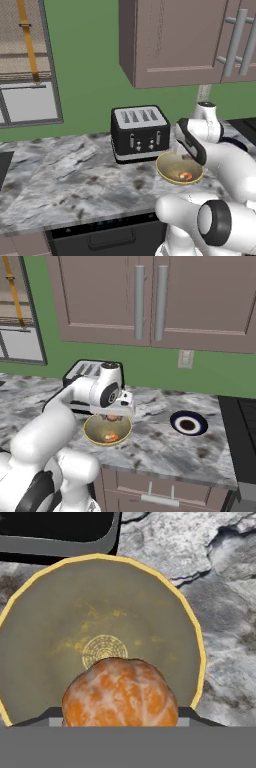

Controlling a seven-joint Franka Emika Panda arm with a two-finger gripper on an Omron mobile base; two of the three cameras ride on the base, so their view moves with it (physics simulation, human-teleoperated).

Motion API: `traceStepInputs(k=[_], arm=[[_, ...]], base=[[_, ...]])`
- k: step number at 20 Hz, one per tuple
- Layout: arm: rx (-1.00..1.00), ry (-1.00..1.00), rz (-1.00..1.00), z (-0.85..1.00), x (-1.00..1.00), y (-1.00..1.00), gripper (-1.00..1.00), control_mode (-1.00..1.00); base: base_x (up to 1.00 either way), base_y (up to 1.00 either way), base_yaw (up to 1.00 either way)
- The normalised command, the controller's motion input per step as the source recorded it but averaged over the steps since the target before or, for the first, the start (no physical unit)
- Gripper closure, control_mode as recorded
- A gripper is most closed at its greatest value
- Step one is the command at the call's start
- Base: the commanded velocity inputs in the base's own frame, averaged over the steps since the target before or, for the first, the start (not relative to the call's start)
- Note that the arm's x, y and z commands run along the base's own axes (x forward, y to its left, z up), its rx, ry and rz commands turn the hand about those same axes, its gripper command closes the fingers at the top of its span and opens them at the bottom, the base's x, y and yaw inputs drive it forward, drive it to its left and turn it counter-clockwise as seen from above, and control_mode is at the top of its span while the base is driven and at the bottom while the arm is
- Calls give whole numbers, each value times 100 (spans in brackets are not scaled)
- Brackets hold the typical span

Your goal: Remove the tangerine from the bowl and place it on the small plate. Then place the bowl with only the shrimp in the microwave, close the door, and press the start button to microwave the shrimp.

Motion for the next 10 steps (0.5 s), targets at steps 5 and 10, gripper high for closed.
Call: traceStepInputs(k=[5,10], arm=[[7,0,-17,10,-22,-100,100,-100],[11,1,-24,14,-7,-100,100,-100]], base=[[0,0,0],[0,0,0]])
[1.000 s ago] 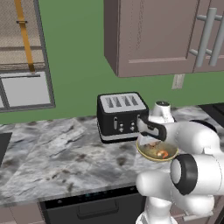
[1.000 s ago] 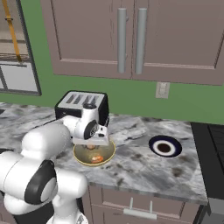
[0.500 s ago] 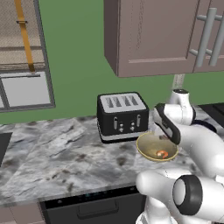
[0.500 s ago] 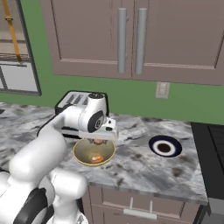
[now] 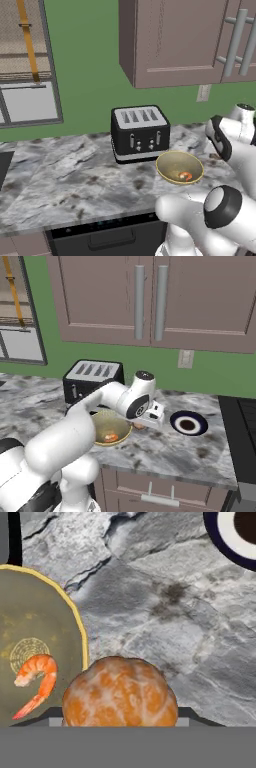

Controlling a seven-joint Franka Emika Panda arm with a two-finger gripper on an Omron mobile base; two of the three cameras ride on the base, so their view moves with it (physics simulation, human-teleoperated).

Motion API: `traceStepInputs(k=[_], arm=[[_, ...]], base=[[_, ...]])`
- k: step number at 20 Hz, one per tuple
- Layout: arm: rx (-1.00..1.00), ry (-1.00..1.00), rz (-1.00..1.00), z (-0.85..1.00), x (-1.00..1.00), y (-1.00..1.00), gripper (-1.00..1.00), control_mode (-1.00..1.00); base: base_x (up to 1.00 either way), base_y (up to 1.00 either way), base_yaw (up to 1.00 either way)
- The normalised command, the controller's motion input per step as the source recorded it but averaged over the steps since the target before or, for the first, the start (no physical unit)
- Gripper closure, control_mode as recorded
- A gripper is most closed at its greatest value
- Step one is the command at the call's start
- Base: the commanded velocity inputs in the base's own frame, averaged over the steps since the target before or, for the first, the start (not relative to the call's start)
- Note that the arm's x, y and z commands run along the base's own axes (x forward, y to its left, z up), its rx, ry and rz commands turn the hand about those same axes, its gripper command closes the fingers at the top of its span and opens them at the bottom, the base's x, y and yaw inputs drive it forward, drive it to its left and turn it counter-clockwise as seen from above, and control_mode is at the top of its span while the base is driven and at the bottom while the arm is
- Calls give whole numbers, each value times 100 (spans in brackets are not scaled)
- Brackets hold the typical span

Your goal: Remove the tangerine from the bowl and place it on the small plate. Then place the bowl with only the shrimp in the microwave, close the door, and press the start button to microwave the shrimp.

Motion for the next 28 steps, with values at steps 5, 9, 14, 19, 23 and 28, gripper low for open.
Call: traceStepInputs(k=[5,9,14,19,23,28], arm=[[12,15,-30,29,10,-100,100,-100],[10,9,-18,3,27,-58,100,-100],[13,7,-7,0,40,-45,100,-100],[12,13,-11,-2,62,-40,100,-100],[3,9,-10,-35,58,-21,100,-100],[1,6,-7,-55,45,-20,100,-100]], base=[[0,0,0],[0,0,0],[0,0,0],[0,0,0],[0,0,0],[0,0,0]])
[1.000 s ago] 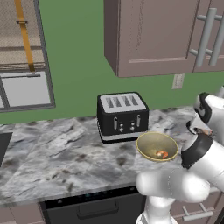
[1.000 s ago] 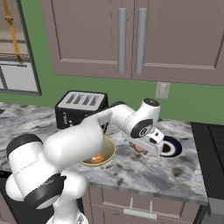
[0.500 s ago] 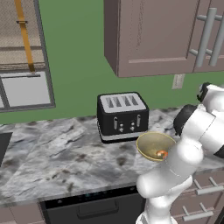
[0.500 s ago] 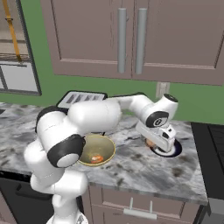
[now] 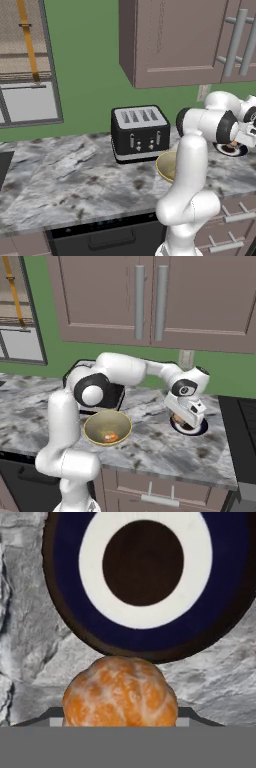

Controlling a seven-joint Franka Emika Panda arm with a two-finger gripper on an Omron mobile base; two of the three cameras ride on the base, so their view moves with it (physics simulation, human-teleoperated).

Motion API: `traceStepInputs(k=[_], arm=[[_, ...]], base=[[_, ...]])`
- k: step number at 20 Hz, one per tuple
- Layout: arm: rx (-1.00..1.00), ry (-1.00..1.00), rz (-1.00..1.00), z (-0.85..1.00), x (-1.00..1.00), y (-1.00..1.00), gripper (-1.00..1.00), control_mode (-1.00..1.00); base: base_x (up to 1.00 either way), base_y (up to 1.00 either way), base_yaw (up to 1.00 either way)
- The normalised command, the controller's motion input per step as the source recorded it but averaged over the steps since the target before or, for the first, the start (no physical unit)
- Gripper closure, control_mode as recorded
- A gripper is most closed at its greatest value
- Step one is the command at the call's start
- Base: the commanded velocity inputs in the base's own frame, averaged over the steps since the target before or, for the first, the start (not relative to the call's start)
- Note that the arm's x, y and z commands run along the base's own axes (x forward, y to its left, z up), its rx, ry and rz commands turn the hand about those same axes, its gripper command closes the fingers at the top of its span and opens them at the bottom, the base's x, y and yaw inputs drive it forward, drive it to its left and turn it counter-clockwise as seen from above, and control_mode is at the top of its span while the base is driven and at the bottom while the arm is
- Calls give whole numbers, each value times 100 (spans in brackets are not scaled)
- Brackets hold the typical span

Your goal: Remove the tangerine from the bowl and place it on the small plate. Then place the bowl with only the shrimp in the microwave, close the door, and press the start button to microwave the shrimp.

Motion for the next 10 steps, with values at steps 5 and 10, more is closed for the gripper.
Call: traceStepInputs(k=[5,10], arm=[[0,0,-4,-20,17,-35,100,-100],[0,3,-2,-33,23,-19,100,-100]], base=[[0,0,0],[0,0,0]])
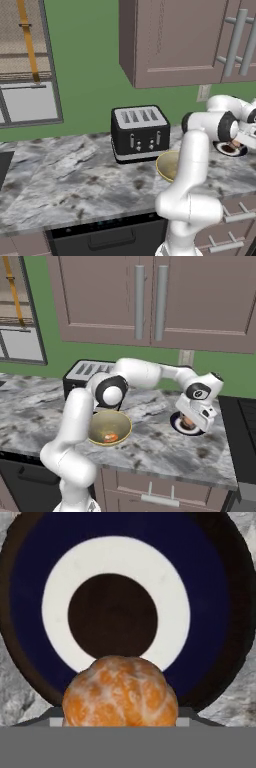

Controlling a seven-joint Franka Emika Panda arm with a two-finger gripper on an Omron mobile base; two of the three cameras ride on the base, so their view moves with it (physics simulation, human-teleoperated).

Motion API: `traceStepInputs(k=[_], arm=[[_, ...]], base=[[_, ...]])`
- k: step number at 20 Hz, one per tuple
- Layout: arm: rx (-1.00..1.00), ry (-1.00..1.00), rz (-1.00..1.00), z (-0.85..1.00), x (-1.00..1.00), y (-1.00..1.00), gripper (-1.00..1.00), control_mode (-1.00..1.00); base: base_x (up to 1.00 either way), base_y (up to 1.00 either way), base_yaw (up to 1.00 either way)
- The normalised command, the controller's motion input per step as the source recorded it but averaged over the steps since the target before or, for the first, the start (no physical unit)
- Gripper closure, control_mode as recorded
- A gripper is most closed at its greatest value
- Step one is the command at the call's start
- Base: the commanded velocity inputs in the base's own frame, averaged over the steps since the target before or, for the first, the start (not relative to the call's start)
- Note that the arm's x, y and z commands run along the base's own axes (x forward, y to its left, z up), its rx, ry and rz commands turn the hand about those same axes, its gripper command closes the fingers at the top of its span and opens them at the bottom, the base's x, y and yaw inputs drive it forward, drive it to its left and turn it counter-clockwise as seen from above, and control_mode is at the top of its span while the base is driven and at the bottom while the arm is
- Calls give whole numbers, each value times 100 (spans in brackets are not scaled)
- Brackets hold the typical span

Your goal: Remove the tangerine from the bowl and place it on the small plate. Then place the bowl with only the shrimp in the microwave, close the door, and press the start button to microwave the shrimp.

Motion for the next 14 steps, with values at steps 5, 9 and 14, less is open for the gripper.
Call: traceStepInputs(k=[5,9,14], arm=[[0,2,-1,-46,28,-14,100,-100],[-9,0,-1,-47,45,0,100,-100],[-7,0,0,-25,19,2,100,-100]], base=[[0,0,0],[0,0,0],[0,0,0]])
